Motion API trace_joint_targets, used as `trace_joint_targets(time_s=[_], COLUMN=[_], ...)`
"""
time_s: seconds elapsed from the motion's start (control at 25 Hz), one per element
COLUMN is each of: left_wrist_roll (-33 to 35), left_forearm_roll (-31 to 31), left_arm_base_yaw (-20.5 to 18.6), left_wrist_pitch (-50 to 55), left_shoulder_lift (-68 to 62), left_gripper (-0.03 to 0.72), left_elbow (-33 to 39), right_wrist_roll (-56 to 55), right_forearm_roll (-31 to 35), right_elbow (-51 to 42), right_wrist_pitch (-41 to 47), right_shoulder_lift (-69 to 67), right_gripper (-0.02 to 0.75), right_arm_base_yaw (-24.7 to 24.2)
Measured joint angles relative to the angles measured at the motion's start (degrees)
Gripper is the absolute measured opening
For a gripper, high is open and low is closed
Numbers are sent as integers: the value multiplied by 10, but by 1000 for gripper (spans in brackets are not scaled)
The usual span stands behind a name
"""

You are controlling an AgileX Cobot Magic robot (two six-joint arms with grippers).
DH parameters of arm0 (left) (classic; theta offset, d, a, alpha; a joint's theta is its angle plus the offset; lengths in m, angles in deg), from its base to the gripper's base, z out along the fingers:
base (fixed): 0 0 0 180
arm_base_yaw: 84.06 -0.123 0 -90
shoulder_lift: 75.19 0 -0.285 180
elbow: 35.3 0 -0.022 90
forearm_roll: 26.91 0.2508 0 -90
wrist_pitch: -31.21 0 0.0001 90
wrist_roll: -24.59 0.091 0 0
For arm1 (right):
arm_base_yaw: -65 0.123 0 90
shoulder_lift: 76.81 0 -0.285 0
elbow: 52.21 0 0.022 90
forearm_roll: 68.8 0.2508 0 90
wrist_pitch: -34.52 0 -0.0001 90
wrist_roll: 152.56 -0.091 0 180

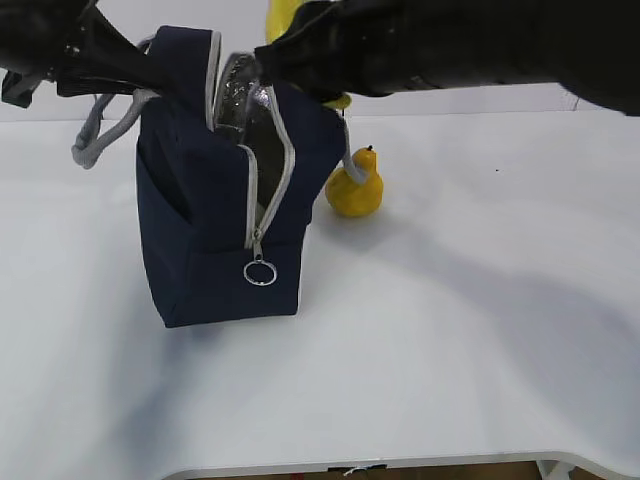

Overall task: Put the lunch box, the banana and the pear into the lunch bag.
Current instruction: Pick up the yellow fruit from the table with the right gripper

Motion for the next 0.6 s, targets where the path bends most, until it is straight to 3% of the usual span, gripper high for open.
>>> trace_joint_targets(time_s=[0.24,0.6], left_wrist_roll=[0,0], left_forearm_roll=[0,0], left_arm_base_yaw=[0,0], left_wrist_pitch=[3,6], left_shoulder_lift=[-1,-1], left_gripper=[-14,-14], left_elbow=[0,0], right_wrist_roll=[64,173], right_forearm_roll=[-6,-6], right_elbow=[32,112], right_wrist_pitch=[39,118], right_shoulder_lift=[-47,-126], right_gripper=[302,302], right_arm_base_yaw=[43,50])
